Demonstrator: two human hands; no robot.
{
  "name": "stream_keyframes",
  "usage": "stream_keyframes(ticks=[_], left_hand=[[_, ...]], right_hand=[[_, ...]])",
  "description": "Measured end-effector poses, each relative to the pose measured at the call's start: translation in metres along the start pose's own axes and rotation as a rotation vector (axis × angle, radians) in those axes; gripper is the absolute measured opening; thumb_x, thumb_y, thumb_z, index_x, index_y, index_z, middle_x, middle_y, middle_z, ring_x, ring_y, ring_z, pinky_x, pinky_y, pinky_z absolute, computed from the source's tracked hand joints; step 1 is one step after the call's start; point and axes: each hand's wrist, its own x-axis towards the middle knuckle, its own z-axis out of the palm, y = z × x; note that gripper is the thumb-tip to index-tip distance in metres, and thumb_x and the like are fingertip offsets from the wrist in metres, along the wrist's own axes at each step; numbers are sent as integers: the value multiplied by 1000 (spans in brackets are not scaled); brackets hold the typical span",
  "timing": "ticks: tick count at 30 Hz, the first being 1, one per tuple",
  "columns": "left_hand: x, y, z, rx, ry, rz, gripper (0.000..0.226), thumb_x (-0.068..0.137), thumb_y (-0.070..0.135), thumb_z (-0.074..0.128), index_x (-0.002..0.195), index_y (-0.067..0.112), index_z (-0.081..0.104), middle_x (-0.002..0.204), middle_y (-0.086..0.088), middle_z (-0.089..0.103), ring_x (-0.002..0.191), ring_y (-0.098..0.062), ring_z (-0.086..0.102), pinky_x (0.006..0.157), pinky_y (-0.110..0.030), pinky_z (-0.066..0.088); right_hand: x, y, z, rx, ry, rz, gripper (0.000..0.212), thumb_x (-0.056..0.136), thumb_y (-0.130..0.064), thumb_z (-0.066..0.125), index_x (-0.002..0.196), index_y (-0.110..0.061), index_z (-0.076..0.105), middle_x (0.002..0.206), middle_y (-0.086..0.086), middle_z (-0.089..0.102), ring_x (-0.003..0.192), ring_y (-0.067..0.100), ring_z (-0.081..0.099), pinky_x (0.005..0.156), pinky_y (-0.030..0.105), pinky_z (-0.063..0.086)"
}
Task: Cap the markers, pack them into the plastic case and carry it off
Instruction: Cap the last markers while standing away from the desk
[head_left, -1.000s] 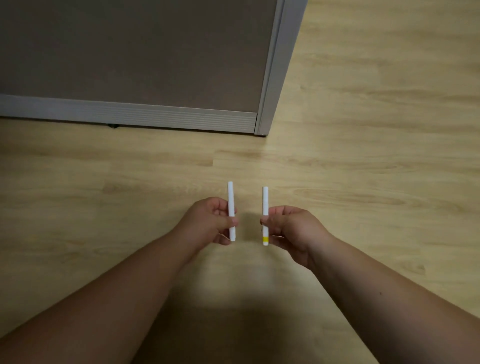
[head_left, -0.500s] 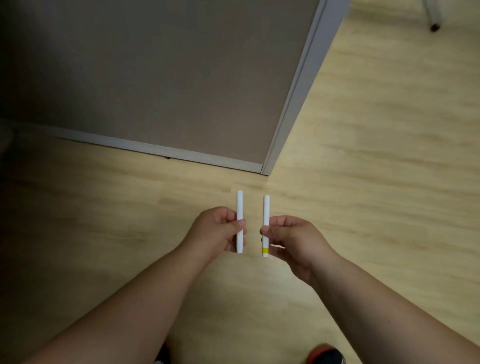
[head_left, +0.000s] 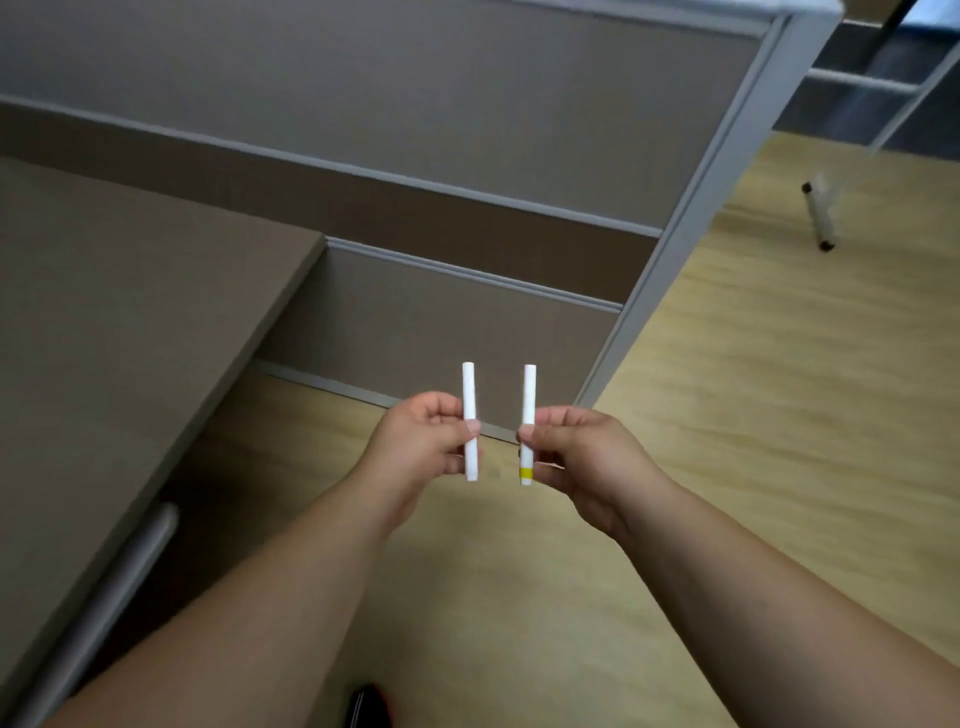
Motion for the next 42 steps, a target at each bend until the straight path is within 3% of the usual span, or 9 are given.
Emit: stream_keyframes(ticks=[8,21,29,34,42], left_hand=[[-56,92,-73,-38,77,70,17,88,-3,68,105,-5,65,81,-12,67,73,-26,69,70,-39,58],[-83,143,-250,-125,240,107,9,87,-4,69,93,3,66,80,-12,68,73,-25,70,78,-42,61],[-83,148,-300,-159,373,120,11,88,-2,68,99,-1,66,83,-15,67,77,-28,69,82,-47,61],[-94,150,-319,-191,515,113,13,89,-2,68,102,-3,66,80,-14,68,72,-26,70,70,-37,60],[-140,109,-361,-300,742,74,7,88,-1,68,92,4,69,82,-11,70,76,-22,69,70,-35,59]], right_hand=[[-49,-78,103,-70,-63,-78,10,82,-2,71,90,-9,68,75,4,67,64,15,63,67,31,56],[-46,-106,292,-154,-216,-84,10,83,2,68,83,-9,68,68,4,67,59,15,61,61,29,52],[-18,-106,344,-212,-345,-50,9,84,0,68,92,-5,70,73,6,68,64,17,62,65,31,53],[-4,-111,371,-274,-465,3,9,83,0,70,92,-3,70,77,11,68,66,20,60,67,34,52],[-5,-83,433,-413,-629,79,12,85,0,68,98,1,69,76,12,70,62,17,63,66,32,51]])
